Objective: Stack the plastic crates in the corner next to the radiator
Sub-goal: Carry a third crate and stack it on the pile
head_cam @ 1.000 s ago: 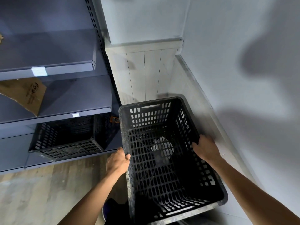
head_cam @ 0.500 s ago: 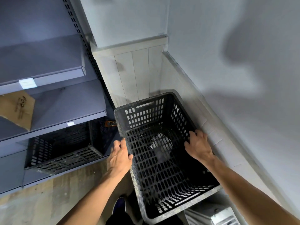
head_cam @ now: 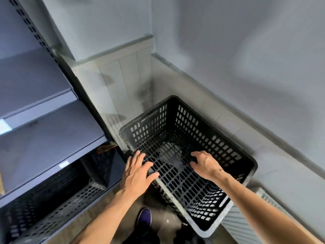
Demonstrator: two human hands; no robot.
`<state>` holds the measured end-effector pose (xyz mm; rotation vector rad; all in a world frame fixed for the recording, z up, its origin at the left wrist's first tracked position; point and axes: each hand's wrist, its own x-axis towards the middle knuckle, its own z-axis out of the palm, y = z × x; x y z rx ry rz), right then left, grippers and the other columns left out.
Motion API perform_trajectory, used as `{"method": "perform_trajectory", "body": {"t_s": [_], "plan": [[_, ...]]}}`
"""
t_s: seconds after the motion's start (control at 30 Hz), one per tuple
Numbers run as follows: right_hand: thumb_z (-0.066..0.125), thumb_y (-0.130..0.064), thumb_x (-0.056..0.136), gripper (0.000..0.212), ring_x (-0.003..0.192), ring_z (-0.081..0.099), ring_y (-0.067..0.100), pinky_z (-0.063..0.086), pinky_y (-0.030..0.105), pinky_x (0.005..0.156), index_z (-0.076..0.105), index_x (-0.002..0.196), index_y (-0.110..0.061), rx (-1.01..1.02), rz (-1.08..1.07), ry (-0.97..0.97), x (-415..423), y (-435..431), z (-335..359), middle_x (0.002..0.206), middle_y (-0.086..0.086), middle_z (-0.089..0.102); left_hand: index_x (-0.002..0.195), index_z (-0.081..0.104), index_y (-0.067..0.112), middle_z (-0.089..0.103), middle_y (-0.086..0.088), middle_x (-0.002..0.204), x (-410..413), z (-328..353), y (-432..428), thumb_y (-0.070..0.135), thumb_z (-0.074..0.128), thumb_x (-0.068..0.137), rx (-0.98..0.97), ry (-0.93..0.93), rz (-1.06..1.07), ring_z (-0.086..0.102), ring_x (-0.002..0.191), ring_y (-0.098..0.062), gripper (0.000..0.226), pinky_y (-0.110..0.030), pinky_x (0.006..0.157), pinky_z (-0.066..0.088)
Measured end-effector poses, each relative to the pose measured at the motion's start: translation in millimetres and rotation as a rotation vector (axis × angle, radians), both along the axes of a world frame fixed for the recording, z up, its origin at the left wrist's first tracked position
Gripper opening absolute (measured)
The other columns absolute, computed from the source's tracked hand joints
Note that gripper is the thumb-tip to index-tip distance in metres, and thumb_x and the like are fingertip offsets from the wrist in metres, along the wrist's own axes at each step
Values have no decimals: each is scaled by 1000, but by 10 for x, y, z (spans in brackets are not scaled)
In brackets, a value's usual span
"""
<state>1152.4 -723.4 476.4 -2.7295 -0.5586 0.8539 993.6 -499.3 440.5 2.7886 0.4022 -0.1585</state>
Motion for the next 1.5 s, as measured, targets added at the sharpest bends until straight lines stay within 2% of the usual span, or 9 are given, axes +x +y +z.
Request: {"method": "perform_trajectory", "body": {"t_s": [0.1,0.27,0.37,0.43,0.6,0.73,0.83,1.1,1.5], "plan": [[49,-35,96,50,129,49,26,40,33,107,46,144,-22,-13,-12,56,-349,71,-104,142,6,50,134,54,36,28,2,159,0,1,245,67,43,89,8,10,-150,3,151,-16,57,-44,122,0],[44,-39,101,40,120,59,22,43,29,98,60,129,-17,39,-32,130,-944,182,-138,128,3,65,134,52,33,43,1,149,152,-8,464,81,23,75,48,88,-371,12,150,-18,82,-41,120,-9],[37,-43,103,41,111,62,30,43,33,87,62,112,-11,80,-61,150,-1239,200,-145,113,9,69,131,53,29,52,-1,134,244,-10,496,74,38,84,114,121,-453,25,145,-22,67,-38,118,-10],[33,-48,103,47,109,61,30,43,35,86,62,113,-11,92,-82,147,-1376,198,-118,114,11,69,130,51,29,53,0,123,270,10,489,74,31,82,162,134,-498,35,135,-22,69,-39,118,-8],[38,-46,102,38,102,62,31,39,34,77,58,102,-15,119,-128,99,-1553,191,-116,108,12,69,136,41,28,46,-3,128,288,17,466,70,33,89,172,208,-513,32,134,-25,64,-47,120,-4],[48,-36,97,30,110,60,29,45,37,87,52,118,-14,62,-141,-38,-1776,78,-280,115,8,66,141,34,29,43,-5,133,309,0,463,71,30,90,201,272,-521,30,135,-27,66,-49,119,-3],[45,-30,97,22,101,64,28,48,38,78,49,115,-19,85,-189,-163,-1880,65,-343,108,3,69,143,32,29,42,-5,133,336,-2,462,71,29,91,229,316,-525,30,135,-27,67,-48,119,-3],[42,-31,101,25,98,65,35,49,40,76,45,124,-22,31,-220,-90,-1853,-7,-397,108,9,70,143,28,30,40,-6,135,378,1,442,71,26,91,247,355,-546,30,133,-28,67,-49,119,0],[51,-30,91,35,97,68,31,56,39,80,54,126,-29,-132,-329,-126,-1681,452,-448,105,7,73,110,61,25,61,-1,105,720,12,533,63,47,90,210,334,-792,57,103,-23,45,-35,93,36]]}}
